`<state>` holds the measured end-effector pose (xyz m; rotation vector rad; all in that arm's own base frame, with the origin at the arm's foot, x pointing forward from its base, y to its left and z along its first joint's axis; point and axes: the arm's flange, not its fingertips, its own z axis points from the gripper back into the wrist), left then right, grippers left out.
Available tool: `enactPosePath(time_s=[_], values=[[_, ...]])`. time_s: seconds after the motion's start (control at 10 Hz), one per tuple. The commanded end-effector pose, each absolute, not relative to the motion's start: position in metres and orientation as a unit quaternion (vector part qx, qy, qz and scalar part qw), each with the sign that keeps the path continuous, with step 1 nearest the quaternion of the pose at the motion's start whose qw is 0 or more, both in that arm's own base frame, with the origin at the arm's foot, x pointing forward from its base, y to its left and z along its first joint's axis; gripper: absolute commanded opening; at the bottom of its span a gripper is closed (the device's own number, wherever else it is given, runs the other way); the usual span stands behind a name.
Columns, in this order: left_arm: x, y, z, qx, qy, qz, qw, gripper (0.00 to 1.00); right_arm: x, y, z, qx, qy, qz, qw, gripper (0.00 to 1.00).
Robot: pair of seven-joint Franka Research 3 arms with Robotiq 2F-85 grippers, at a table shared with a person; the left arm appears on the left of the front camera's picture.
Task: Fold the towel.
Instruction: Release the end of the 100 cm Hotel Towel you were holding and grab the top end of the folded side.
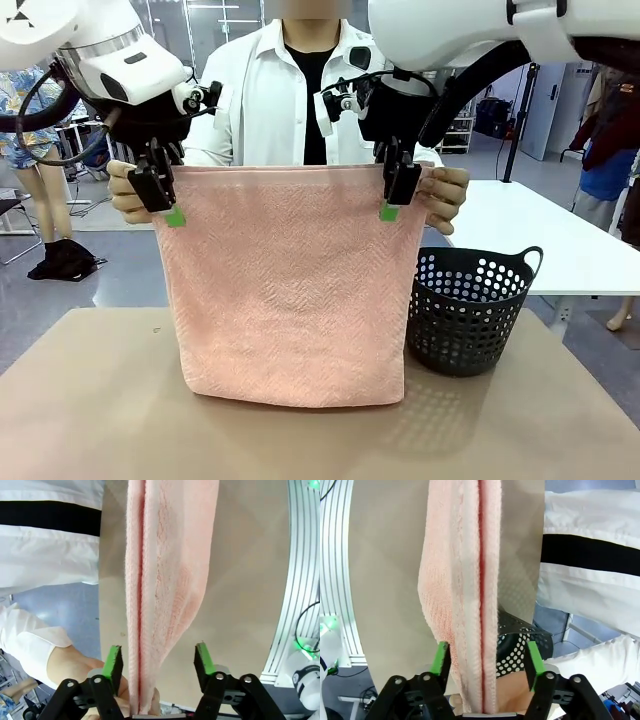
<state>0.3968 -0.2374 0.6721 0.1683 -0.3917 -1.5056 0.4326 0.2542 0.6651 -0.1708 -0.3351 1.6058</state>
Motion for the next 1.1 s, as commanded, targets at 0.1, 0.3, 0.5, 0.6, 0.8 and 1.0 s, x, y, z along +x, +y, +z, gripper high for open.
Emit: enactPosePath(time_s=[0.1,0.3,0.5,0.6,0.8,1.0], values=[[0.3981,-0.2388,0.6763,0.065,-0.168,-0.679,0.712,0.0,0.434,0.2535,0.6658,-0.075,-0.141,0.712,0.683,0.0],[0.3979,-0.2364,0.6767,0.062,-0.169,-0.679,0.712,0.03,0.4347,0.2536,0.6656,-0.071,-0.14,0.713,0.683,0.03],[0.3981,-0.2368,0.6767,0.062,-0.167,-0.68,0.711,0.0,0.4349,0.2538,0.666,-0.072,-0.139,0.713,0.684,0.0],[0.3983,-0.2365,0.677,0.064,-0.166,-0.68,0.712,0.0,0.4348,0.2538,0.6664,-0.074,-0.138,0.712,0.684,0.0],[0.3985,-0.2348,0.6767,0.064,-0.164,-0.678,0.714,0.0,0.4356,0.2537,0.6665,-0.075,-0.139,0.711,0.685,0.0],[0.3976,-0.237,0.6714,0.075,-0.174,-0.678,0.71,0.0,0.4329,0.2538,0.6644,-0.074,-0.143,0.715,0.68,0.0]])
